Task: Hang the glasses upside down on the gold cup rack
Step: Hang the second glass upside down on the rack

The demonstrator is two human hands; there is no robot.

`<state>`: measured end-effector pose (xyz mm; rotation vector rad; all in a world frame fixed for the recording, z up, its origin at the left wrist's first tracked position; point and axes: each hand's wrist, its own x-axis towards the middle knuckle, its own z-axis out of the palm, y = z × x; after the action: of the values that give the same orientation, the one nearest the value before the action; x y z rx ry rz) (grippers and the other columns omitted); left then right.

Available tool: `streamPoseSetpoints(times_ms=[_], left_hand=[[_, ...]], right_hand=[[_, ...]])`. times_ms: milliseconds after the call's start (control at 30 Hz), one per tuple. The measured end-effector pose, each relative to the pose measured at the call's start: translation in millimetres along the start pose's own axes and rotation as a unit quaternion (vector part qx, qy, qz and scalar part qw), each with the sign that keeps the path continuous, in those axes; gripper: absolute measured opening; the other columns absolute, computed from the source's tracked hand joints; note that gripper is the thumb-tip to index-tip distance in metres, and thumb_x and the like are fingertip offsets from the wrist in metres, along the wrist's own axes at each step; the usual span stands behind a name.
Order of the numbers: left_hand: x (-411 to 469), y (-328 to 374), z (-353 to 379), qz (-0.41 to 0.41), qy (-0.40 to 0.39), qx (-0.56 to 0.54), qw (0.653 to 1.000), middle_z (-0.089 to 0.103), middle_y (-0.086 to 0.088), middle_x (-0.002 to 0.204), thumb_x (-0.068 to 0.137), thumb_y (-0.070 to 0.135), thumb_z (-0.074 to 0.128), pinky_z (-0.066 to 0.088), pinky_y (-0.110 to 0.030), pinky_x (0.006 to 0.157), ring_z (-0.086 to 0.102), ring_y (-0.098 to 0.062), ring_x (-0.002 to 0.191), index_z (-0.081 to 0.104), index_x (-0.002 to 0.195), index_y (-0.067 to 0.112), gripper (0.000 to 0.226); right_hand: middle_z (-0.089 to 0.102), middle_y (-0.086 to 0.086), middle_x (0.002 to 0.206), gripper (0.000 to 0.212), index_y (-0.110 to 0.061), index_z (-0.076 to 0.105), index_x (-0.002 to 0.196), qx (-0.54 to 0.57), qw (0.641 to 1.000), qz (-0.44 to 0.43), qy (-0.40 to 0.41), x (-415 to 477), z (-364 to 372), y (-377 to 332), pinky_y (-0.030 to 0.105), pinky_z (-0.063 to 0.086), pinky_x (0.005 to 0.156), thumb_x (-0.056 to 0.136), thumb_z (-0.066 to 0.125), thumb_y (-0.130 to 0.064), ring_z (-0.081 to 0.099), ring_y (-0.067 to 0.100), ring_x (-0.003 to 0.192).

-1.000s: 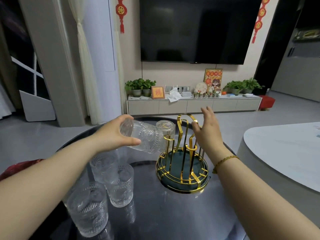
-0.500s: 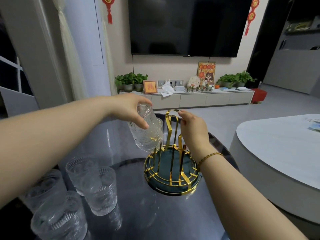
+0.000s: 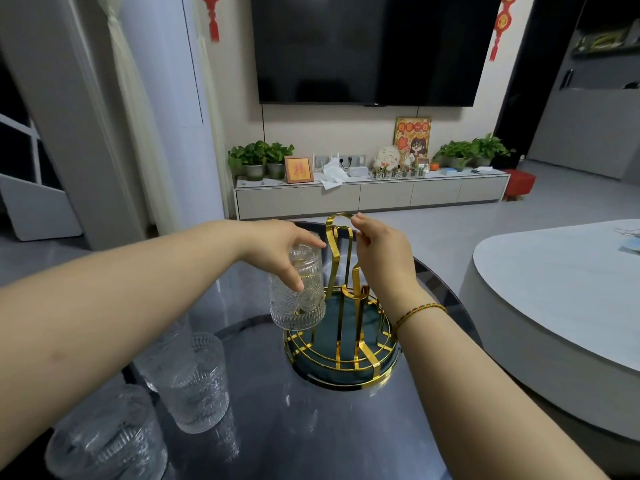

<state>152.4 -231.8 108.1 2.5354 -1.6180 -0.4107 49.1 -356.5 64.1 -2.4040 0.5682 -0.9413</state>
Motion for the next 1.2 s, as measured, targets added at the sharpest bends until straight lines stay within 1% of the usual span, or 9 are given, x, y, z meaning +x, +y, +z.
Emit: streamPoseSetpoints(times_ms=[300, 567, 733, 833, 933, 1000, 1100, 1133, 1200], left_hand=[[6, -2, 13, 0.013, -0.017, -0.006, 1.0, 0.031, 0.001, 0.146, 0.069, 0.027, 0.071, 0.027, -0.032, 0.103, 0.029, -0.019, 0.133, 0.029, 0.134, 0.032, 0.078], [4, -10, 20, 0.02, -0.006, -0.015, 1.0, 0.028, -0.003, 0.141, 0.069, 0.028, 0.071, 0.024, -0.027, 0.099, 0.027, -0.021, 0.13, 0.031, 0.132, 0.034, 0.075], [-4, -7, 21, 0.015, 0.056, 0.056, 0.997, 0.023, -0.002, 0.145, 0.068, 0.04, 0.069, 0.022, -0.039, 0.108, 0.017, -0.022, 0.133, 0.036, 0.13, 0.035, 0.07], [-21, -8, 18, 0.02, 0.093, 0.04, 0.995, 0.024, -0.001, 0.147, 0.071, 0.046, 0.064, 0.02, -0.038, 0.108, 0.017, -0.021, 0.134, 0.036, 0.13, 0.033, 0.067], [-51, -12, 14, 0.024, 0.129, 0.006, 0.991, 0.033, -0.002, 0.143, 0.076, 0.044, 0.059, 0.02, -0.031, 0.104, 0.023, -0.017, 0.131, 0.039, 0.129, 0.031, 0.059], [-74, -14, 12, 0.025, 0.162, -0.016, 0.986, 0.039, 0.001, 0.138, 0.077, 0.041, 0.058, 0.019, -0.024, 0.099, 0.028, -0.014, 0.127, 0.043, 0.126, 0.031, 0.052], [-121, -20, 16, 0.025, 0.236, -0.078, 0.968, 0.048, 0.012, 0.122, 0.078, 0.034, 0.06, 0.019, -0.001, 0.089, 0.036, -0.001, 0.113, 0.052, 0.117, 0.031, 0.04], [-139, -22, 20, 0.02, 0.273, -0.108, 0.956, 0.048, 0.02, 0.114, 0.077, 0.032, 0.061, 0.019, 0.007, 0.082, 0.039, 0.006, 0.105, 0.055, 0.111, 0.035, 0.034], [-174, -27, 37, 0.004, 0.364, -0.181, 0.914, 0.05, 0.029, 0.099, 0.076, 0.027, 0.062, 0.022, 0.011, 0.076, 0.045, 0.019, 0.09, 0.056, 0.09, 0.043, 0.022]], right_hand=[[0.051, 0.011, 0.133, 0.033, -0.009, 0.053, 0.119, -0.003, 1.0, -0.01, 0.002, 0, 0, 0, 0.033, 0.038, 0.1, 0.09, 0.039, -0.003, 0.049, 0.027, 0.121], [0.049, 0.01, 0.135, 0.034, -0.009, 0.05, 0.122, 0.002, 1.0, -0.008, 0.004, -1, 0, -1, 0.033, 0.036, 0.103, 0.09, 0.038, -0.003, 0.047, 0.026, 0.123], [0.04, 0.007, 0.143, 0.04, -0.011, 0.043, 0.128, -0.015, 1.0, -0.013, -0.014, -5, 2, -3, 0.037, 0.036, 0.103, 0.089, 0.038, -0.001, 0.043, 0.027, 0.126], [0.029, 0.005, 0.149, 0.045, -0.012, 0.033, 0.133, -0.045, 0.998, -0.011, -0.046, -10, 1, -5, 0.039, 0.033, 0.105, 0.089, 0.04, -0.006, 0.035, 0.026, 0.131], [0.023, 0.008, 0.151, 0.052, -0.011, 0.024, 0.136, -0.098, 0.992, -0.026, -0.08, -12, -3, -6, 0.036, 0.019, 0.112, 0.088, 0.045, -0.011, 0.021, 0.025, 0.137], [0.019, 0.011, 0.151, 0.056, -0.009, 0.022, 0.136, -0.11, 0.991, -0.021, -0.068, -18, -4, -9, 0.035, 0.009, 0.114, 0.088, 0.047, -0.014, 0.012, 0.026, 0.139], [0.018, 0.017, 0.15, 0.055, -0.006, 0.024, 0.135, -0.056, 0.998, -0.016, 0.033, -43, 5, -27, 0.034, 0.002, 0.114, 0.086, 0.049, -0.015, 0.008, 0.028, 0.14], [0.022, 0.018, 0.148, 0.054, -0.005, 0.028, 0.133, -0.021, 0.997, -0.025, 0.073, -57, 11, -38, 0.033, 0.003, 0.113, 0.084, 0.051, -0.013, 0.012, 0.03, 0.139], [0.035, 0.022, 0.14, 0.052, -0.002, 0.037, 0.127, 0.063, 0.989, -0.045, 0.125, -91, 26, -59, 0.038, 0.011, 0.112, 0.078, 0.056, -0.005, 0.025, 0.034, 0.133]])
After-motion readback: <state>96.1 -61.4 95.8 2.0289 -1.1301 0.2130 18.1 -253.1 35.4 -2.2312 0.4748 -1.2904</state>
